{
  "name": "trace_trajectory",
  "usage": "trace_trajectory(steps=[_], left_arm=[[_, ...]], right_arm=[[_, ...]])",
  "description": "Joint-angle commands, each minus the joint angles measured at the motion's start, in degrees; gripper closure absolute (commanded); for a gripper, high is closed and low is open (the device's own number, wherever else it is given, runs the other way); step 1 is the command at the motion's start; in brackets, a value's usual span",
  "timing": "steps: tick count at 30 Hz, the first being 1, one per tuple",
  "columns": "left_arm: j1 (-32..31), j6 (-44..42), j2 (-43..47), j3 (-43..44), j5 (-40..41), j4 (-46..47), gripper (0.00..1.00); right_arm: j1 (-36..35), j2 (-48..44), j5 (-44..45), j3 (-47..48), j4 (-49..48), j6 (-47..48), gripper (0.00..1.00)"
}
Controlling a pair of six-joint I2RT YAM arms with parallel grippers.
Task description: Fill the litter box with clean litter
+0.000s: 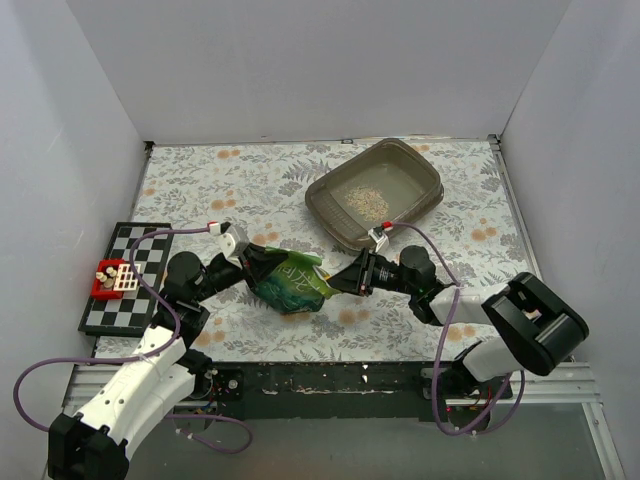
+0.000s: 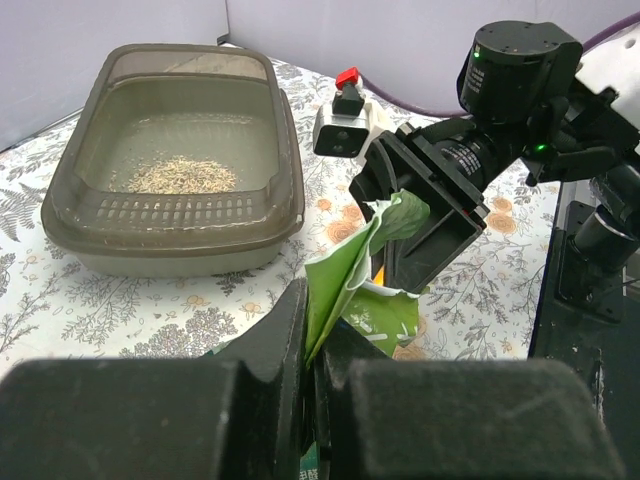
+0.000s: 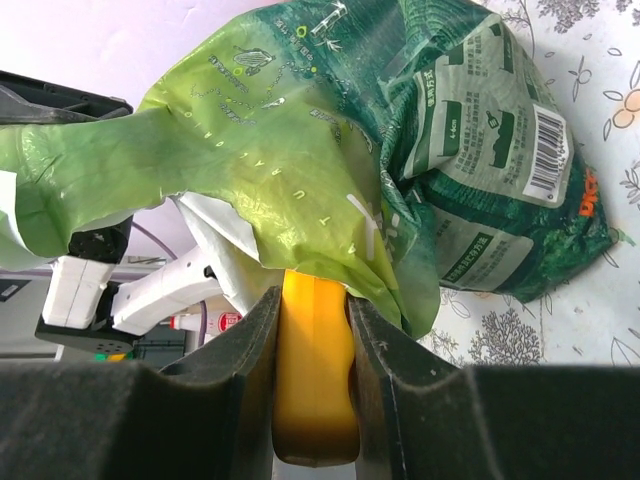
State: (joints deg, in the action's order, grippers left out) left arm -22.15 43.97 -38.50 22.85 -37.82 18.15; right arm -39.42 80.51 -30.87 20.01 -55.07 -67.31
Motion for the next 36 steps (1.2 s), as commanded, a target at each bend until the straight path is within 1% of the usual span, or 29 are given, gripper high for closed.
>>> trace_trajectory(steps=[1, 4, 9, 13, 16, 18, 26, 32, 36], left_arm=[[-0.08, 0.24, 0.0, -0.97, -0.5, 0.39, 1.0], [-0.26, -0.02, -0.43, -0.97, -0.41, 0.39, 1.0], [-0.52, -0.02, -0.52, -0.97, -0.41, 0.57, 1.0], [-0.61, -0.02, -0.7, -0.97, -0.58, 0.66, 1.0], [-0.7, -0.02, -0.26, -1.14, -0.58, 0.66, 1.0], [-0.79, -0.2, -0.17, -1.23, -0.5, 0.48, 1.0], [-0.96, -0.37, -0.43, -1.14, -0.58, 0.39, 1.0], [-0.96, -0.37, -0.52, -1.14, -0.58, 0.39, 1.0], [-0.96, -0.55, -0.35, -1.23, -0.5, 0.13, 1.0]], right_arm=[[-0.13, 4.65, -0.07, -1.03, -16.01, -2.74, 0.99], [-0.13, 5.53, 0.37, -0.76, -20.07, -3.44, 0.99], [-0.13, 6.58, 3.53, -1.64, -26.39, -3.7, 0.99], [-0.13, 11.41, 6.08, -3.4, -39.82, -7.92, 0.99], [-0.22, 13.79, 7.58, -4.8, -46.34, -9.59, 0.99], [-0.13, 14.15, 7.85, -5.33, -48.63, -10.03, 0.99], [-0.04, 11.78, 7.84, -7.96, -51.81, -10.39, 0.99], [0.66, 6.77, 7.14, -9.38, -48.83, -9.86, 0.99], [1.27, 2.56, 6.7, -9.46, -44.17, -8.9, 0.99]])
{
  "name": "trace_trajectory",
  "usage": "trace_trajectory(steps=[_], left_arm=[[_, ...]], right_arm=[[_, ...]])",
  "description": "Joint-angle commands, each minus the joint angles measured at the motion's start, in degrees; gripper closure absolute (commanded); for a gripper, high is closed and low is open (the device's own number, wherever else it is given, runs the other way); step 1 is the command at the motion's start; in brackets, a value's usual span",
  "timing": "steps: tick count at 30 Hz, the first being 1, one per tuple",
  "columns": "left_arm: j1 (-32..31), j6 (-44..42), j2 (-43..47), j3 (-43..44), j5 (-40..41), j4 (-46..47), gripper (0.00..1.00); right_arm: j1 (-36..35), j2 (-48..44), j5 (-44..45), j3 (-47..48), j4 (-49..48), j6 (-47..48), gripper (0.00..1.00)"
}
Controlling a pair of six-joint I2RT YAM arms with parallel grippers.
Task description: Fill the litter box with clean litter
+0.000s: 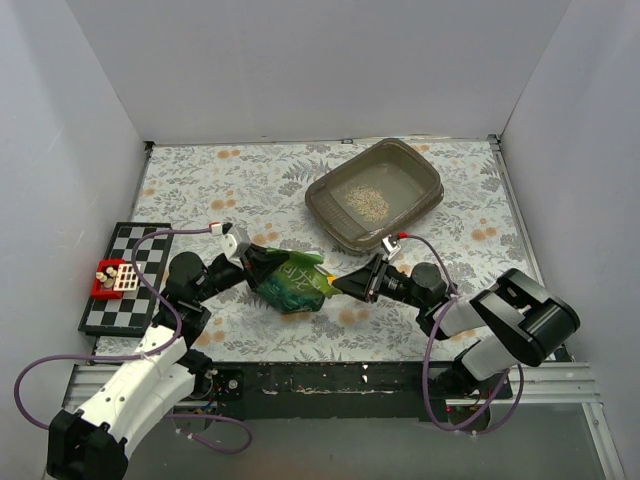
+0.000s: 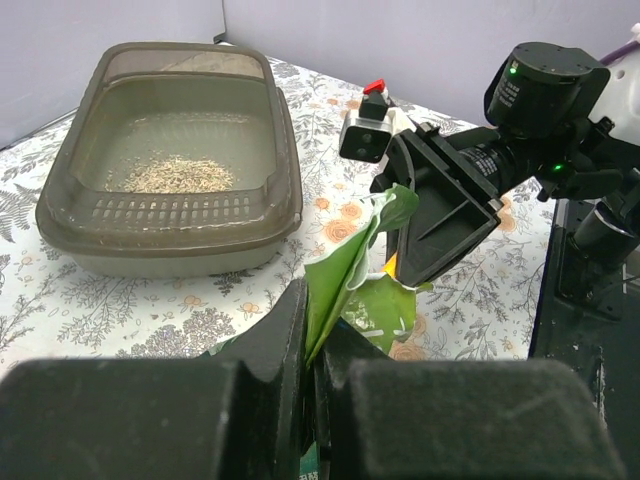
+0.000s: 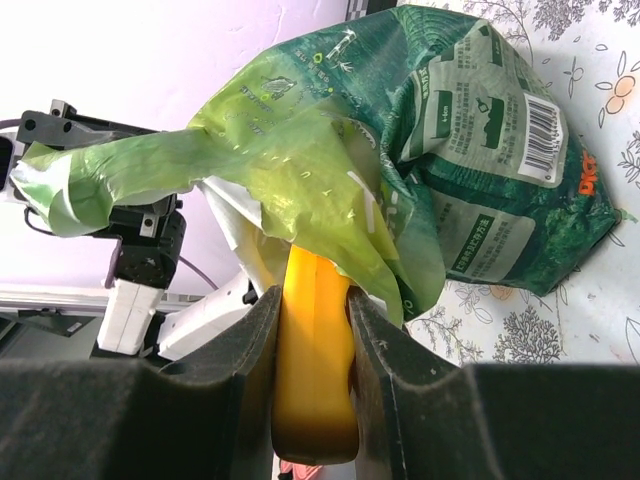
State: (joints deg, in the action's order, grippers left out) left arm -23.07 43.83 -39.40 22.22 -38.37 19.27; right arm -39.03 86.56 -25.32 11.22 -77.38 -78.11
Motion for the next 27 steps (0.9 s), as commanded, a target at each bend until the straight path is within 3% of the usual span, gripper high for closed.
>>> trace_trajectory(steps=[1, 14, 27], left_arm=[[-0.05, -0.5, 0.55, -0.6, 0.05, -0.99, 1.0], [-0.22, -0.68, 1.6, -0.95, -0.3, -0.81, 1.0], [-0.22, -0.68, 2.22, -1.3, -0.3, -0.11, 1.0]], right_arm=[[1.14, -4.38, 1.15, -0.85, -21.24, 1.9, 0.99], [5.97, -17.55, 0.63, -5.68, -14.3, -1.43, 0.99], [14.23, -42.43, -2.62, -7.53, 15.49, 1.64, 0.99]])
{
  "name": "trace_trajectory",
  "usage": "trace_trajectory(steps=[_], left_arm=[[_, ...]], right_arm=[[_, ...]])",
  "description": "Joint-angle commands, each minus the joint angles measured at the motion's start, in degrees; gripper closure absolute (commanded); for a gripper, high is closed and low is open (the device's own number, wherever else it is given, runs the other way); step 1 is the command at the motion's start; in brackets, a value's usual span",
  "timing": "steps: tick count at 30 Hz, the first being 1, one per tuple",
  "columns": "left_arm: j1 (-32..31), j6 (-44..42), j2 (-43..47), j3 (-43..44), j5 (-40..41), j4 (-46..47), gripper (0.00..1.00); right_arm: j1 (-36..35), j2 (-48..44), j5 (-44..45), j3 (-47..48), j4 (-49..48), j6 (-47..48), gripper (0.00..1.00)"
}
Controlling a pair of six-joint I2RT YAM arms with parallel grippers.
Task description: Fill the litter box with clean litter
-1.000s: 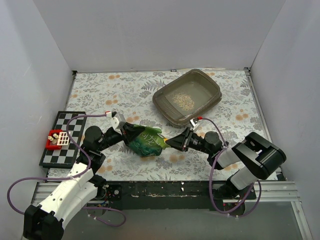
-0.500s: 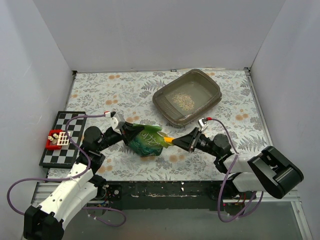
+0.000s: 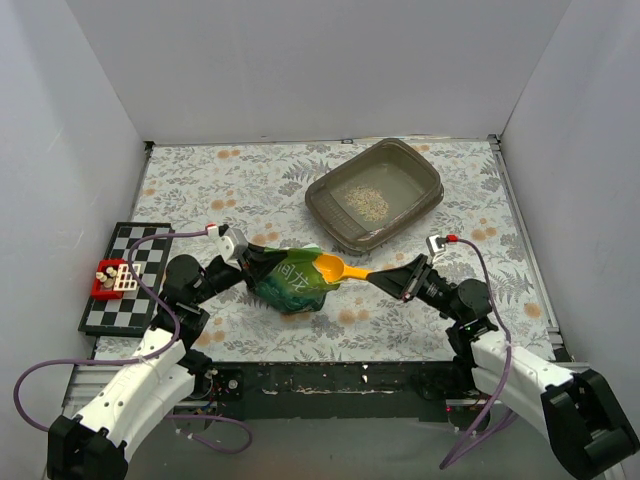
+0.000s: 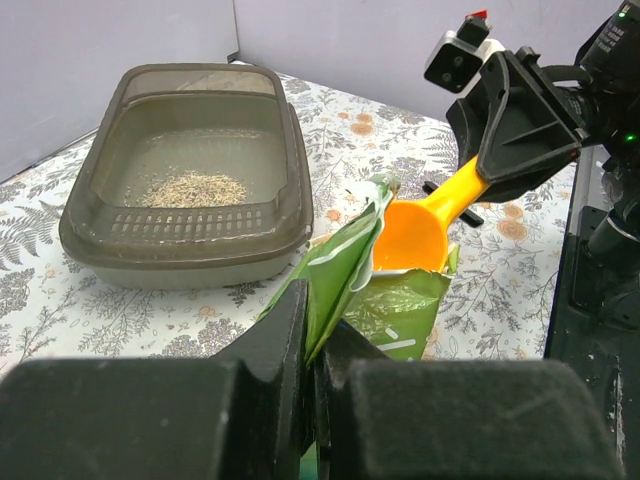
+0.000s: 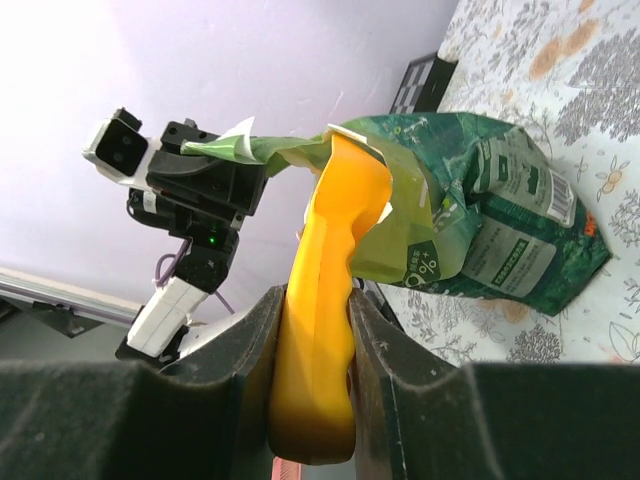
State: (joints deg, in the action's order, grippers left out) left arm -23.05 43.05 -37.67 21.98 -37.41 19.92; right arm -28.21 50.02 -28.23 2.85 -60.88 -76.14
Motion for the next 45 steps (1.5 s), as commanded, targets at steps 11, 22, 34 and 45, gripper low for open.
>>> trace_trajectory(steps=[11, 22, 34, 45], left_arm=[[-0.24, 0.02, 0.84, -1.23, -1.09, -0.76, 1.0], [-0.24, 0.02, 0.93, -1.23, -1.09, -1.03, 1.0], [-0.24, -0.07, 0.93, -1.23, -0.91, -1.03, 1.0], [-0.24, -0.24, 0.67, -1.15, -0.39, -1.11, 1.0]], right_arm=[[7.55, -19.25, -3.32, -2.24, 15.34, -0.94, 0.99], [7.64, -34.45, -3.59, -7.16, 34.94, -1.29, 0.99], [7.64, -46.41, -1.04, -3.73, 57.62, 3.37, 0.99], [7.64, -49.58, 1.24, 5.58, 68.52, 1.43, 0.99]])
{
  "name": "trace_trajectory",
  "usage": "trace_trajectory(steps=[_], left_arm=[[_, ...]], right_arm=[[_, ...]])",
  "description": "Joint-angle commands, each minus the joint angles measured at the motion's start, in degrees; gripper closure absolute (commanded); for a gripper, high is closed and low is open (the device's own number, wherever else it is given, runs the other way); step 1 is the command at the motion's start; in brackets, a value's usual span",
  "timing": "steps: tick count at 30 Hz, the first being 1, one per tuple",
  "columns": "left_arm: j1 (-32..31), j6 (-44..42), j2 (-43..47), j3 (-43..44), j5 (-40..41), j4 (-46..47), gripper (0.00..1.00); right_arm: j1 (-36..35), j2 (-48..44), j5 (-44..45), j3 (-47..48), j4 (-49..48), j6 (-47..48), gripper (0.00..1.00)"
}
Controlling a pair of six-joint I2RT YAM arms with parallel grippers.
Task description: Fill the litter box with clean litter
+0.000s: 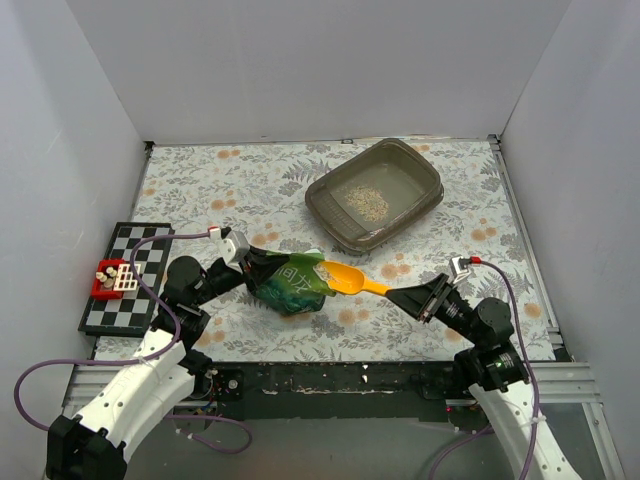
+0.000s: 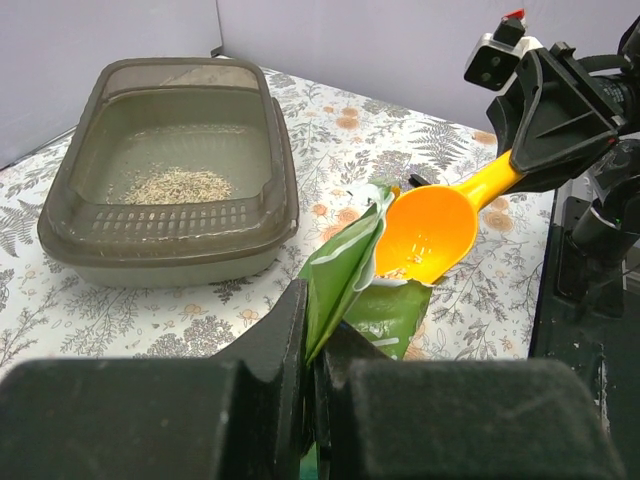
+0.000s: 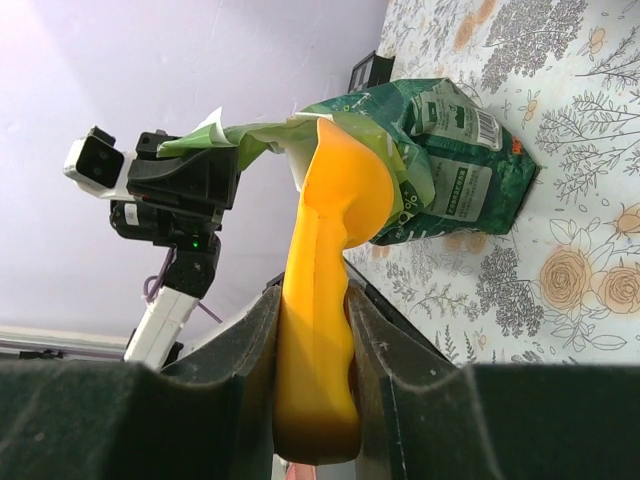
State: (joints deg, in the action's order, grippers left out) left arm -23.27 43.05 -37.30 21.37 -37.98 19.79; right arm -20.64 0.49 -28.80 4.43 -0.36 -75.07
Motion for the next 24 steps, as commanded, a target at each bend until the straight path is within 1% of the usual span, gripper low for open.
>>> trace_trajectory(steps=[1, 10, 16, 24], left_arm=[[-0.02, -0.16, 0.3, -0.54, 0.18, -0.98, 1.0], [-0.02, 0.02, 1.0, -0.54, 0.71, -0.89, 1.0], [-0.02, -0.07, 1.88, -0.62, 2.73, -0.89, 1.0], [-0.02, -0.07, 2.93, -0.45, 6.33, -1.68, 1.0]], right_arm=[[0.08, 0.12, 2.08, 4.79, 8.18, 0.27, 0.99], [0.08, 1.79, 3.92, 11.12, 11.17, -0.43, 0.99], [0.08, 1.88, 5.5, 15.78, 14.42, -1.31, 0.99], [0.08, 5.92, 9.36, 21.49, 13.9, -3.33, 0.99]])
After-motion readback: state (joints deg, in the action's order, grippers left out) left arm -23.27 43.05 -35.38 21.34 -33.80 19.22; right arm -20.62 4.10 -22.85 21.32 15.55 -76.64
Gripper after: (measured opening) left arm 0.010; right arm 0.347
